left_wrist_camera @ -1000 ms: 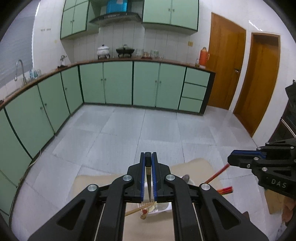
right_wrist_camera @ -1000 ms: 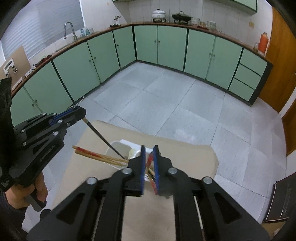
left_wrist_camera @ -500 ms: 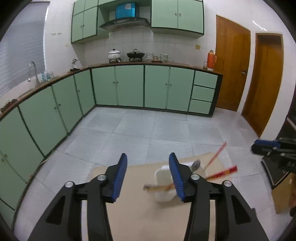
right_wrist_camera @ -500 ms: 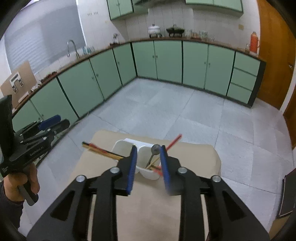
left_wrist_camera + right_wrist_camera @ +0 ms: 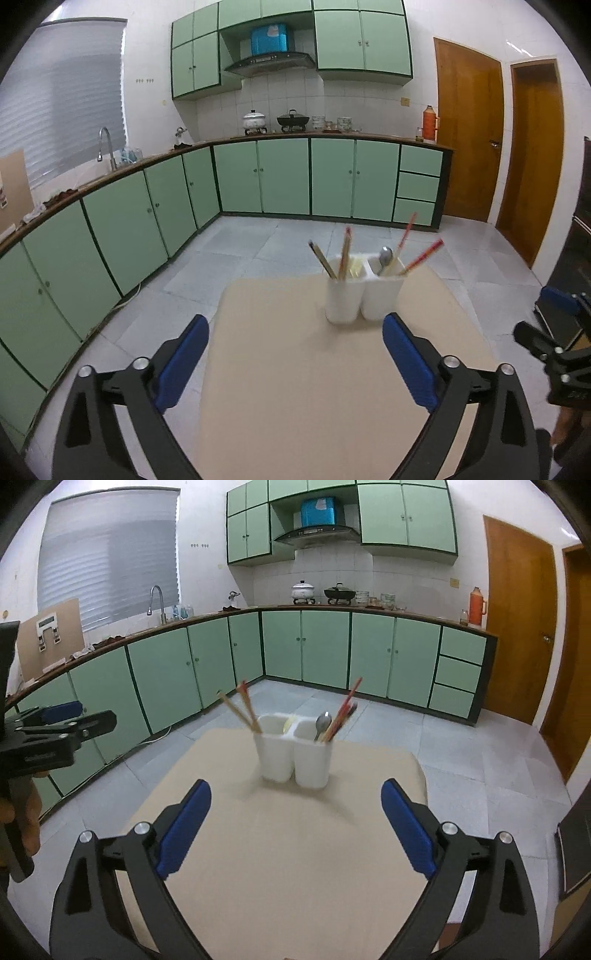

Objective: Organize utensils

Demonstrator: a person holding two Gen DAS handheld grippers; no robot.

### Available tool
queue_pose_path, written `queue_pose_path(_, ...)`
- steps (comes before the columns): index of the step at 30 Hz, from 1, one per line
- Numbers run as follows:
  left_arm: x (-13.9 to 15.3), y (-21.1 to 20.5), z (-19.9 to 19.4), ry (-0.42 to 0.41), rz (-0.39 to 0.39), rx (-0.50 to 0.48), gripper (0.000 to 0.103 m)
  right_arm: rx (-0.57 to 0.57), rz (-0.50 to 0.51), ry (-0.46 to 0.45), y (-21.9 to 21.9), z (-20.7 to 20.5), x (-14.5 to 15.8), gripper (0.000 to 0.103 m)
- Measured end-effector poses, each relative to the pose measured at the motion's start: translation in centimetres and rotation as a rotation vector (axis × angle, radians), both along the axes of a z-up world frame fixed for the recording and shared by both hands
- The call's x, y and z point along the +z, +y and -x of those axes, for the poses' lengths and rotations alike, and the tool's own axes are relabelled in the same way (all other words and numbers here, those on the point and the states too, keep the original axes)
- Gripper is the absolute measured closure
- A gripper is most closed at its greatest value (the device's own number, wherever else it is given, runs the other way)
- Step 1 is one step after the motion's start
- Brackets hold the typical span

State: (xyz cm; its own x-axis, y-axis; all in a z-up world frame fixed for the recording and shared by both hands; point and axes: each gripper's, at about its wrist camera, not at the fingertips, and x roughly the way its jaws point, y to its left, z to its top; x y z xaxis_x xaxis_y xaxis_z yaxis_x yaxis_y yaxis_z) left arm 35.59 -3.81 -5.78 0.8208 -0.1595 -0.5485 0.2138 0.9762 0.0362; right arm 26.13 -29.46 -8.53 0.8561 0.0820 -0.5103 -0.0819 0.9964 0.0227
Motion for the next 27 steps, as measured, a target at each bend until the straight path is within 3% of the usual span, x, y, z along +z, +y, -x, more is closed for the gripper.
queue_pose_path(5,-0.5,1.3,4.6,0.003,0.019,0.02,0.006,-0.011,-0.059,0.0,0.7,3.8,-0.5,0.011)
queue_pose_path(12,-0.1,3.0,10.1,0.003,0.062,0.035,0.006,-0.045,-0.034,-0.054,2.4,9.0,0.3,0.01)
queue_pose_path(16,0.4,3.2,13.4,-0.018,0.047,0.054,0.006,-0.059,-0.025,-0.086,3.3,12.4,0.9,0.009)
queue_pose_path(27,1.3,4.4,23.5,-0.043,0.087,0.096,0.006,-0.062,-0.036,-0.091,5.4,20.6,1.2,0.009)
